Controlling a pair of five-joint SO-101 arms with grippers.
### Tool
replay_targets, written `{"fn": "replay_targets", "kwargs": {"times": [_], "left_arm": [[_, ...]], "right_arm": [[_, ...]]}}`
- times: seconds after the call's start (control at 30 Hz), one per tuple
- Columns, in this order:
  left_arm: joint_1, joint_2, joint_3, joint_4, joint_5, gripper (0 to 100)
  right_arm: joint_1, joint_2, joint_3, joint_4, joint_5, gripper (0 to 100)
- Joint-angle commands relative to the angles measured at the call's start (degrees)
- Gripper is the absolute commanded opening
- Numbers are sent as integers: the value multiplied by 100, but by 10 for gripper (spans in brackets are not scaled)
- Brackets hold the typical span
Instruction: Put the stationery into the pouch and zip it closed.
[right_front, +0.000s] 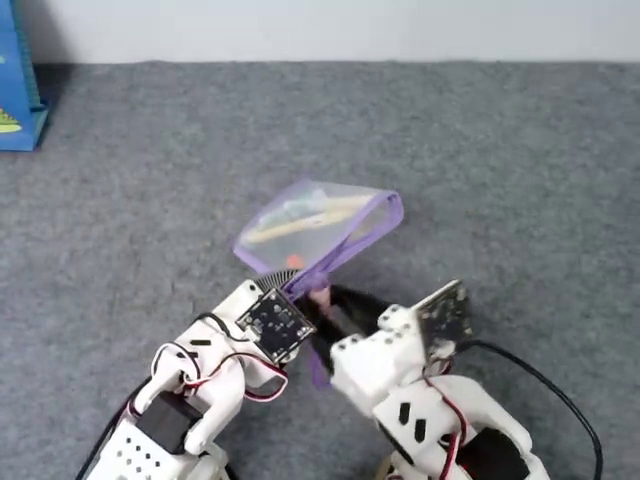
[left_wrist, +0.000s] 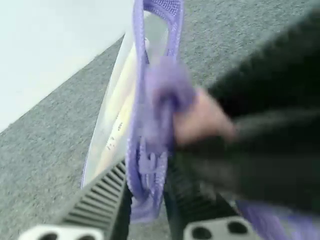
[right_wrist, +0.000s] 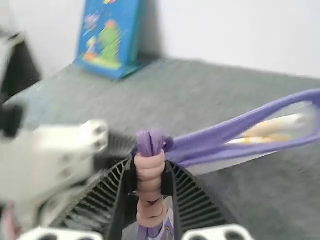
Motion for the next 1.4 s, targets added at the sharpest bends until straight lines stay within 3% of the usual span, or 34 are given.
{"fn": "replay_targets", "kwargs": {"times": [0.0, 0.17, 0.33, 0.6, 0.9, 1.23, 1.37], "left_arm": [[53, -35, -57, 176, 132, 11], [-193, -35, -75, 299, 141, 10], [-738, -35, -180, 316, 149, 10], [-774, -35, -295, 536, 141, 9], [-774, -35, -338, 668, 123, 9], [-774, -35, -338, 659, 123, 9], [-782, -35, -338, 651, 123, 9]], "right_arm": [[629, -57, 70, -769, -62, 8], [1270, -57, 695, -1851, -18, 8], [1859, -57, 747, -2193, -18, 8], [2510, 4, 782, -2563, -18, 8], [3292, 4, 1503, -4031, 88, 8], [3354, -13, 1662, -4189, 343, 8], [2941, 4, 1345, -3336, 352, 13]]}}
